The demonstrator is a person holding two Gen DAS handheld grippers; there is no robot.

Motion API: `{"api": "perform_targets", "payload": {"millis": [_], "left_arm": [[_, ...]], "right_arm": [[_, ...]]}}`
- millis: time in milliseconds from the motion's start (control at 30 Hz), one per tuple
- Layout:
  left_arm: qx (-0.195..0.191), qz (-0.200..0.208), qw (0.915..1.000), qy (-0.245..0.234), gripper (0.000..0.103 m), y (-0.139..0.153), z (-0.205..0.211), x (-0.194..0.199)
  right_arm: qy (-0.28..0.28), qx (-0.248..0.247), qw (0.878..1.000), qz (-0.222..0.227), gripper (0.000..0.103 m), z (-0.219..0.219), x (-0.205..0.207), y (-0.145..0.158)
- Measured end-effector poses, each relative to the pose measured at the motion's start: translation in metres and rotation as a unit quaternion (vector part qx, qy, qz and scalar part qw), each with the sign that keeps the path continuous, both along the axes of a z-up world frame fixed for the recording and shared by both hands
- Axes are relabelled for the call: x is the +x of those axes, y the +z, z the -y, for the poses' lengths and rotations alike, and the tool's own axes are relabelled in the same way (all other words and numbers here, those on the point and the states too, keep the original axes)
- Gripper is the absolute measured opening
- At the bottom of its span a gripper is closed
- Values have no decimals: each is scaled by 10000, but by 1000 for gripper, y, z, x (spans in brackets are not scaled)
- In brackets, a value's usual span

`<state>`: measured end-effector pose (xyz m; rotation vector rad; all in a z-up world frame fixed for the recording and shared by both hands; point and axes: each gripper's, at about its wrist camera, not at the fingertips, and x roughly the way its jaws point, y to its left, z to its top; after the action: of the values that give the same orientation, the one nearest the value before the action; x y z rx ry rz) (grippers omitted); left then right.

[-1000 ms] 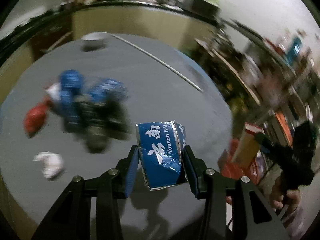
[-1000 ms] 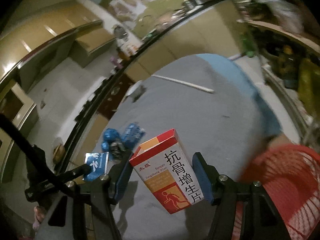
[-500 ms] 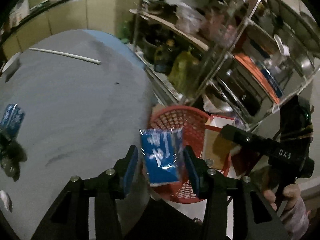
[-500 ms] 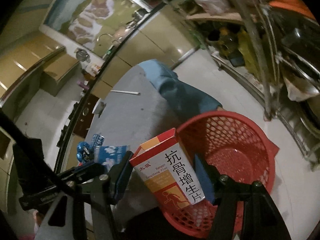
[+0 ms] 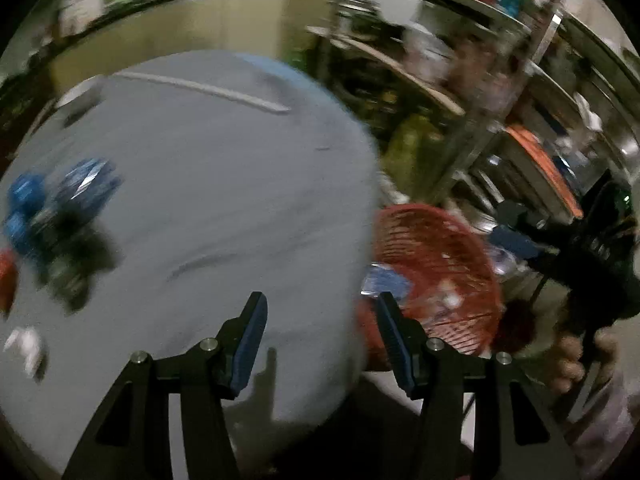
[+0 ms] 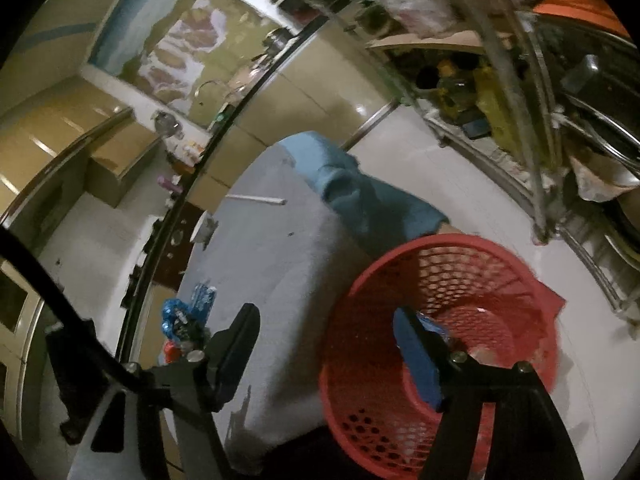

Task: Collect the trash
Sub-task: 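Move both open tools back over the table items, then grasp the black trash bag with the right tool while the left tool grasps the white plastic wad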

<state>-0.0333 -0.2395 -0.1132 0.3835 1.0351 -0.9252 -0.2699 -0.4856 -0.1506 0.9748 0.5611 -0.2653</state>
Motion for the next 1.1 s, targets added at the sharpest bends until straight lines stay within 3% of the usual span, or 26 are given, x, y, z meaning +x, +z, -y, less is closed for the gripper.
{"api": "perform_targets", "payload": {"millis": [133, 233, 367, 467, 567, 700, 867, 1033, 1100], "left_arm": [[-49, 323, 9959, 849, 57, 9, -77, 24], [-51, 638, 9832, 1709, 57, 16, -146, 46], [98, 1007, 9633, 2484, 59, 20, -210, 68], [116, 977, 9507, 2939, 60, 18, -251, 87], [-73, 749, 9436, 3225, 60, 16, -280, 102], [-195, 560, 9427, 3284, 62, 12, -287, 112], [-349, 317, 9511, 3052, 63, 2, -270, 129], [-390, 200, 9528, 3005, 63, -11, -256, 151], [-403, 82, 9521, 3031, 63, -17, -254, 160]], "right_arm": [[421, -115, 9990, 26, 73, -24, 36, 10], [848, -178, 9962, 10, 73, -48, 71, 14], [1458, -246, 9890, 68, 73, -86, 123, 21], [1894, -354, 9812, 66, 73, -116, 165, 25], [2210, -503, 9740, 19, 73, -144, 201, 28], [2432, -665, 9677, -50, 73, -170, 237, 26], [2506, -753, 9648, -249, 72, -187, 279, 16], [2624, -745, 9615, -337, 56, -196, 316, 10], [2647, -755, 9605, -414, 55, -199, 332, 5]]}}
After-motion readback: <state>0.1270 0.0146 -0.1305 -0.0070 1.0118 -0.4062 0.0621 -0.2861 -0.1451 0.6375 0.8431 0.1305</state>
